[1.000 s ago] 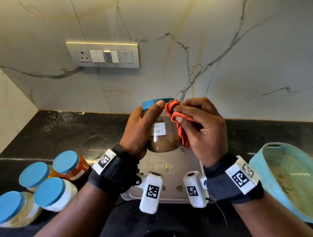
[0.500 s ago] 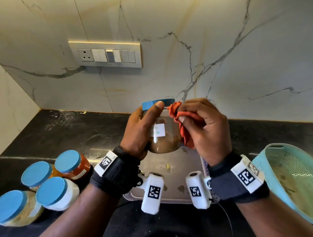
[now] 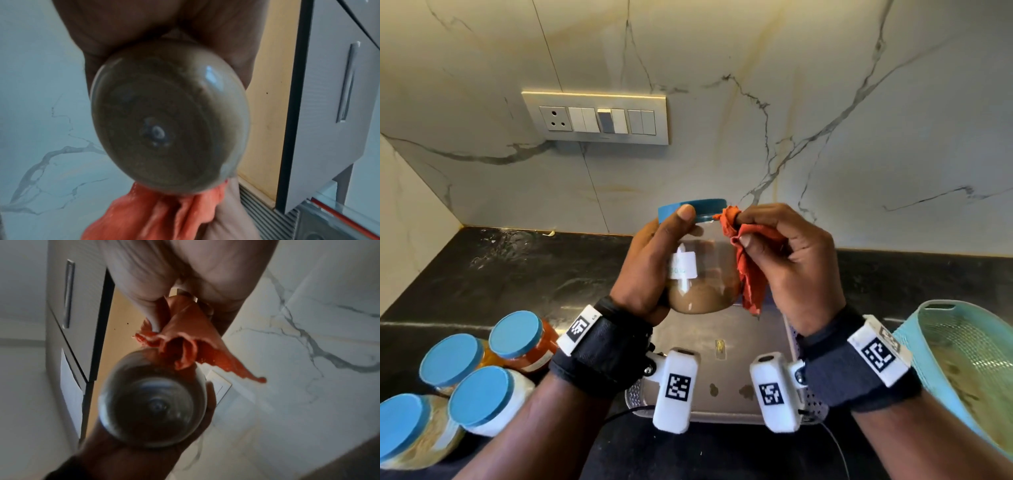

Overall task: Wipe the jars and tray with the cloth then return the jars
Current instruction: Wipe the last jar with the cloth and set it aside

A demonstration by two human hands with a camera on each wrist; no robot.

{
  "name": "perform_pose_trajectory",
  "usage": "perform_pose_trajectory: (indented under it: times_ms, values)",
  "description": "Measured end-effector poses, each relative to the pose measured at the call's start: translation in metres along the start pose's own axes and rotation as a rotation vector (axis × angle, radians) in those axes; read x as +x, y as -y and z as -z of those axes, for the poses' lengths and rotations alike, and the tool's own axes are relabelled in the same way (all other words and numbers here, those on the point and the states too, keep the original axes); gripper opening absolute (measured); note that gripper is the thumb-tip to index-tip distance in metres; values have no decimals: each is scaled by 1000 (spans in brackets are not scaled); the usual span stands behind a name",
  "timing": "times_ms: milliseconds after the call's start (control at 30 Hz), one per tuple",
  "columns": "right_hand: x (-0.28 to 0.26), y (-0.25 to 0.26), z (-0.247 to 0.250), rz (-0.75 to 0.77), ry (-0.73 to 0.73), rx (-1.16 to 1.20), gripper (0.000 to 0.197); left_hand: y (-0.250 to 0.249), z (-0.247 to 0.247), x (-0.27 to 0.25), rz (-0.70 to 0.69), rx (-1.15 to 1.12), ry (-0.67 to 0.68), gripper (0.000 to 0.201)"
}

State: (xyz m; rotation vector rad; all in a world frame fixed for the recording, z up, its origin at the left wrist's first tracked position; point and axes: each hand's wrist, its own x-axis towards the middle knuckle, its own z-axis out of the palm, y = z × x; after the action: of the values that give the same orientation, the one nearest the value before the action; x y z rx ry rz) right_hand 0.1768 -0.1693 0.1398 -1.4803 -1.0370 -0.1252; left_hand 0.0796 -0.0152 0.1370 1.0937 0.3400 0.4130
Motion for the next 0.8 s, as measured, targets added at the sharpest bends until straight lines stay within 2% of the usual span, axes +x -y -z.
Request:
perform_pose_trajectory:
  times_ms: [100, 233, 300, 467, 533, 600, 700, 800]
  values:
    - [-19, 1, -4, -8, 35, 12, 20, 1, 9, -2, 70, -127, 8, 103]
    - [-30, 4, -7, 76, 35, -94, 14, 10, 9, -5, 80, -220, 35, 69]
    - [-28, 4, -7, 114, 60, -183, 16, 15, 10, -5, 86, -161, 50, 68]
    - [-30, 5, -10, 215, 179, -339, 18, 18, 21, -10, 200, -49, 97, 63]
    - [-30, 7, -14, 286, 248, -438, 19, 22, 21, -10, 151, 43, 107, 57]
    - [-32, 11, -17, 346, 326, -535, 23, 26, 23, -8, 66, 154, 91, 60]
    - [-39, 15, -15, 403, 403, -629, 26, 27, 27, -5, 10, 197, 53, 58]
    - [-33, 10, -12, 417, 341, -607, 24, 28, 23, -7, 5, 164, 36, 50]
